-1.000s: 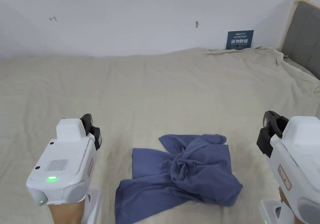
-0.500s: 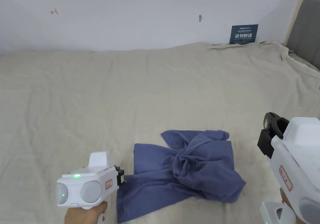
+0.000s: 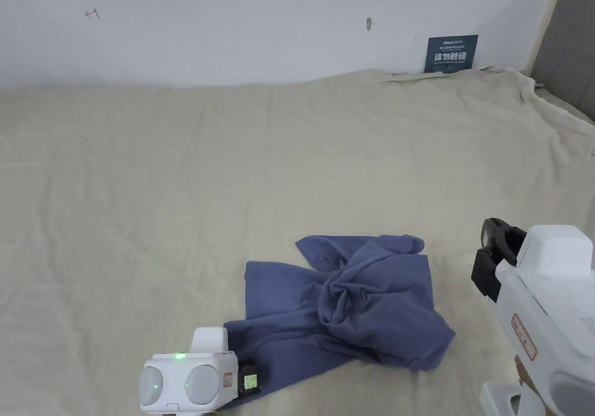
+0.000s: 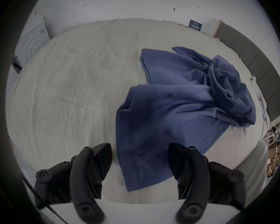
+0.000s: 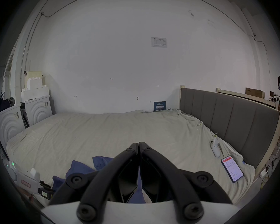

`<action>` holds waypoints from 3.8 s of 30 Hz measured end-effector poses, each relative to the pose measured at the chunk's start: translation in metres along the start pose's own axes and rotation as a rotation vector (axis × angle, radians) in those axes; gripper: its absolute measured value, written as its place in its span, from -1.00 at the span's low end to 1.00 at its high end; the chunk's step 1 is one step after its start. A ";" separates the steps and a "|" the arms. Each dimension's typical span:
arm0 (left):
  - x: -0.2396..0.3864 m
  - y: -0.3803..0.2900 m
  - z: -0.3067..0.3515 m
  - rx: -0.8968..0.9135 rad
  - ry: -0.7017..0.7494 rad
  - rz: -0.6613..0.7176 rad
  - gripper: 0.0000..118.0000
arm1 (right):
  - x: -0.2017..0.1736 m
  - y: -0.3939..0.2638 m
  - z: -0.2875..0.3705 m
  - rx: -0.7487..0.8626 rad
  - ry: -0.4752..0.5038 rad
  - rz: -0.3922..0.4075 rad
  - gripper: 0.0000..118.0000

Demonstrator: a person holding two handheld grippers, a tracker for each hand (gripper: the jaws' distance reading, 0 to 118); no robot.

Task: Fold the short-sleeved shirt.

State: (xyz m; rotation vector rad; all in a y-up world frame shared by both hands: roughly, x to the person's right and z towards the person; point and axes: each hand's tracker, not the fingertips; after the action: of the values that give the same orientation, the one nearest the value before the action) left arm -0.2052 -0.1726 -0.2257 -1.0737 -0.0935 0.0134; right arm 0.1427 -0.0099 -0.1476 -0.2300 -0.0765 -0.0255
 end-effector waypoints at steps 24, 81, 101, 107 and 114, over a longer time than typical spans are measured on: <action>-0.006 0.043 0.070 0.225 -0.172 -0.010 -0.96 | 0.011 -0.019 -0.145 -0.375 0.072 -0.041 -0.05; -0.137 0.289 0.213 0.662 -0.023 0.154 -0.96 | 0.099 0.190 -0.179 -0.151 -0.002 -0.108 -0.94; -0.199 0.331 0.194 0.738 0.063 0.246 -0.96 | 0.141 0.172 -0.308 -0.141 -0.016 -0.154 -0.94; -0.198 0.265 0.137 0.627 0.064 0.250 -0.96 | 0.162 0.101 -0.321 -0.254 -0.023 -0.164 -0.94; -0.201 0.156 0.091 0.456 0.064 0.282 -0.96 | 0.194 0.009 -0.299 -0.384 -0.038 -0.163 -0.94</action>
State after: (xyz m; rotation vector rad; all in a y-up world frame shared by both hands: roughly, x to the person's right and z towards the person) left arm -0.4074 -0.0301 -0.3340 -0.6234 0.1162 0.2433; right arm 0.3580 -0.0731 -0.4243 -0.6076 -0.1280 -0.1993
